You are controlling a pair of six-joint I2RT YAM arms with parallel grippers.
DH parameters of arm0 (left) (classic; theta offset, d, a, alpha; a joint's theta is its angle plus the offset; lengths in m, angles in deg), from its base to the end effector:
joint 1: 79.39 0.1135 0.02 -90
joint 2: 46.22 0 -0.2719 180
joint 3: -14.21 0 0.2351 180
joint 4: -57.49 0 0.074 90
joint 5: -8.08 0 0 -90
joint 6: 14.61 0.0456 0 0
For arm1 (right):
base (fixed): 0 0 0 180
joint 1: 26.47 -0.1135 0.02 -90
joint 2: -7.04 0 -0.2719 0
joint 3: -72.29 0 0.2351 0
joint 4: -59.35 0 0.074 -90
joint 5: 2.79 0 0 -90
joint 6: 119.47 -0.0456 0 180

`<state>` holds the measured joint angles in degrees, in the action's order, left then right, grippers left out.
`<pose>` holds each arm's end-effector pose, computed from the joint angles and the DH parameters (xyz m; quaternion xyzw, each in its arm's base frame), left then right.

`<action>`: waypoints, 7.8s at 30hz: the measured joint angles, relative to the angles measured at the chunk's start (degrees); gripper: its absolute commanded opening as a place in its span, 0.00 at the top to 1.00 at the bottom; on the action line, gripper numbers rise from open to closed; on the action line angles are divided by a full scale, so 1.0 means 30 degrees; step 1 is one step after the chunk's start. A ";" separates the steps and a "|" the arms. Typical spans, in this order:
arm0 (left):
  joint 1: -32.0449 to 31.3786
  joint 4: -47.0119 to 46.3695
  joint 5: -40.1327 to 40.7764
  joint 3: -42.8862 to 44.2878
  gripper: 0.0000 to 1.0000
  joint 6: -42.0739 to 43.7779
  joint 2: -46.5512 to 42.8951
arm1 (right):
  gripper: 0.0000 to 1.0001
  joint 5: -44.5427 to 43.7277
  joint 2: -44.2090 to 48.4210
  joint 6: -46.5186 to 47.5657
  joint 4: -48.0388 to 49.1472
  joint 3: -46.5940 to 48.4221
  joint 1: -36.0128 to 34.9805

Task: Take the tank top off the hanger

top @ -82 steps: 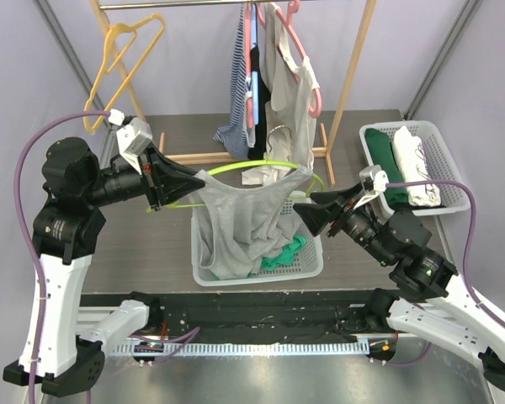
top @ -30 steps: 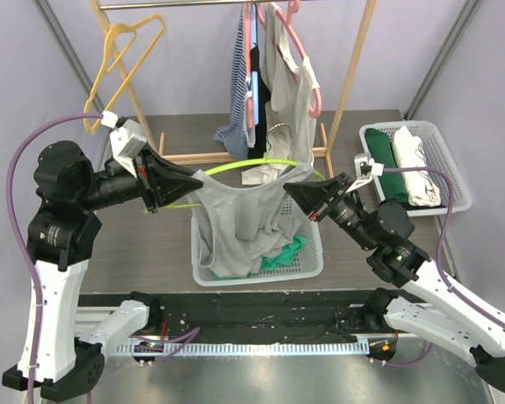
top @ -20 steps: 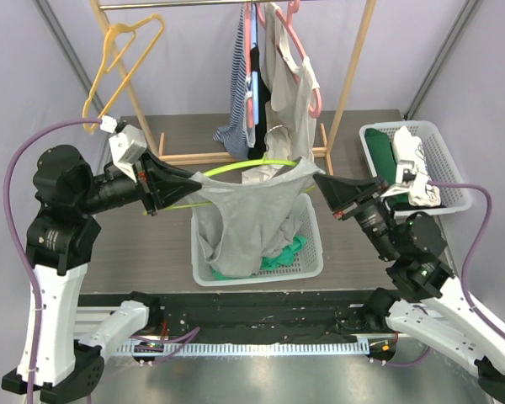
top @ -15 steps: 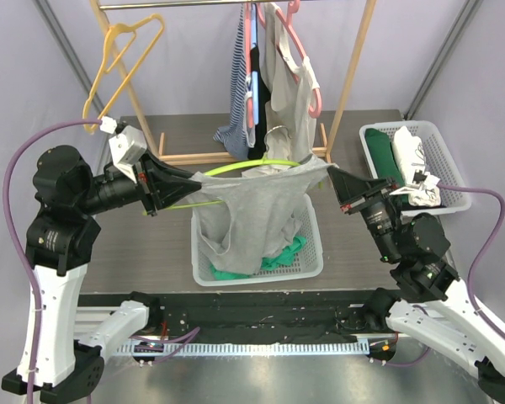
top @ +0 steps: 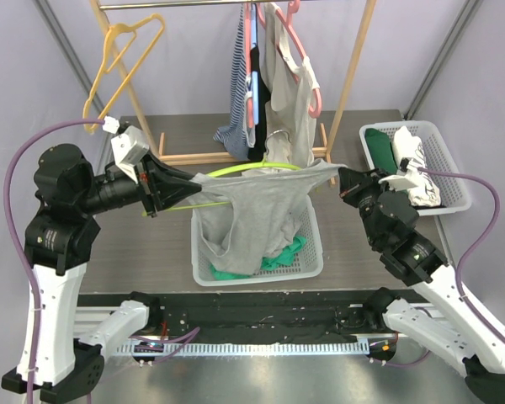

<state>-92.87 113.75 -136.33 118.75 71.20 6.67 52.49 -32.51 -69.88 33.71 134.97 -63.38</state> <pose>0.0906 -0.0598 0.5066 0.3619 0.6264 -0.4247 0.5443 0.1259 0.0621 0.3741 0.2273 0.6829 0.2440 0.6500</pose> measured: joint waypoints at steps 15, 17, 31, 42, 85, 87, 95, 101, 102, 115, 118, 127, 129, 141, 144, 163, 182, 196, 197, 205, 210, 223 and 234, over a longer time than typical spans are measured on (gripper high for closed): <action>-0.0007 0.0699 0.0138 0.0685 1.00 -0.0109 0.0750 | 0.99 0.5319 -0.1049 -0.1974 0.0131 -0.2943 0.2098; -0.0007 0.0714 0.0146 0.0685 1.00 -0.0168 0.0823 | 0.99 0.5654 -0.1078 -0.2069 0.0182 -0.3155 0.2098; -0.0029 0.1282 0.0087 0.3643 1.00 -0.0721 0.2127 | 0.99 0.6455 0.0328 -0.2441 -0.0831 -0.3439 0.2127; -0.0051 0.3337 -0.0495 0.6353 1.00 -0.1362 0.2718 | 0.99 0.7315 0.0328 -0.2878 -0.0058 -0.3971 0.2127; 0.0087 -0.0729 -0.1253 0.2106 1.00 -0.2324 0.1209 | 0.29 1.3580 0.2871 0.7402 0.0211 0.1078 0.6579; 0.0080 -0.0736 -0.1450 0.2106 1.00 -0.2433 0.0918 | 0.23 1.5256 0.2135 0.7810 0.1260 0.1566 0.6572; 0.0080 -0.0831 -0.2404 0.1785 1.00 -0.2769 0.0182 | 0.23 2.2804 -0.1690 0.9362 0.3840 0.5421 0.6564; 0.0080 -0.0889 -0.2900 0.1785 1.00 -0.3096 0.0240 | 0.24 2.7088 -0.2557 1.0200 0.3679 0.6878 0.6346; 0.0080 -0.0889 -0.2929 0.1785 1.00 -0.3118 0.0262 | 0.24 2.7897 -0.2667 1.0302 0.3687 0.7067 0.6273; 0.0080 -0.1158 -0.3315 0.1785 1.00 -0.3606 0.0364 | 0.33 3.1496 -0.4634 1.1424 0.2594 0.7978 0.5850; 0.0080 -0.1188 -0.3388 0.1785 1.00 -0.3628 0.0364 | 0.47 3.1627 -0.5340 1.1424 0.2565 0.7978 0.5654; 0.0415 -0.1319 -0.2368 0.1785 0.63 -0.4044 0.0423 | 0.97 3.2312 -0.5399 1.1992 0.2652 0.7825 0.5093; 0.0306 -0.1814 -0.2747 0.1785 0.53 -0.4051 0.0430 | 0.98 3.2050 -0.5268 1.1934 0.2579 0.7803 0.4991; 0.0073 -0.3490 -0.3308 0.1246 0.24 -0.4918 0.1078 | 0.99 3.0163 -0.5486 1.1956 0.2419 0.7606 0.3453; 0.0066 -0.3672 -0.3308 0.1173 0.29 -0.5005 0.1129 | 0.99 2.9543 -0.5486 1.2262 0.2208 0.7599 0.3075; 0.0066 0.5887 0.1239 0.8553 0.77 0.5173 0.0131 | 0.99 2.5893 -0.4772 1.5453 -0.1078 0.7599 0.2732; 0.0073 0.8371 0.3898 0.4641 0.81 0.9457 0.0911 | 0.99 2.6141 -0.4721 1.5322 -0.1129 0.7606 0.2732; 0.0073 0.7912 0.3759 0.4648 0.81 0.9544 0.0707 | 0.99 2.6826 -0.4721 1.4258 -0.0087 0.7592 0.2732; 0.0073 0.7868 0.3759 0.4648 0.82 0.9551 0.0714 | 0.99 2.6840 -0.4721 1.4200 -0.0007 0.7577 0.2732; 0.0066 0.7788 0.3781 0.4255 0.85 1.0265 0.0867 | 0.99 2.7066 -0.4721 1.3376 0.0714 0.7060 0.2754; -0.0022 0.7541 0.3614 0.4073 0.86 1.0564 0.1421 | 0.99 2.7081 -0.4743 1.2560 0.1668 0.6484 0.2506; -0.0474 0.7329 0.2200 0.4073 0.87 0.9092 0.2718 | 0.99 2.5951 -0.5348 1.2349 0.2586 0.6200 0.0750; -0.0780 0.6419 0.0685 0.4422 0.88 0.7293 0.3126 | 0.99 2.4800 -0.7774 1.3114 0.2572 0.6258 -0.2732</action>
<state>-95.21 133.01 -134.28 132.02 93.08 16.04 126.89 -55.83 -30.53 41.43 153.75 -71.57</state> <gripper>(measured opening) 0.120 0.197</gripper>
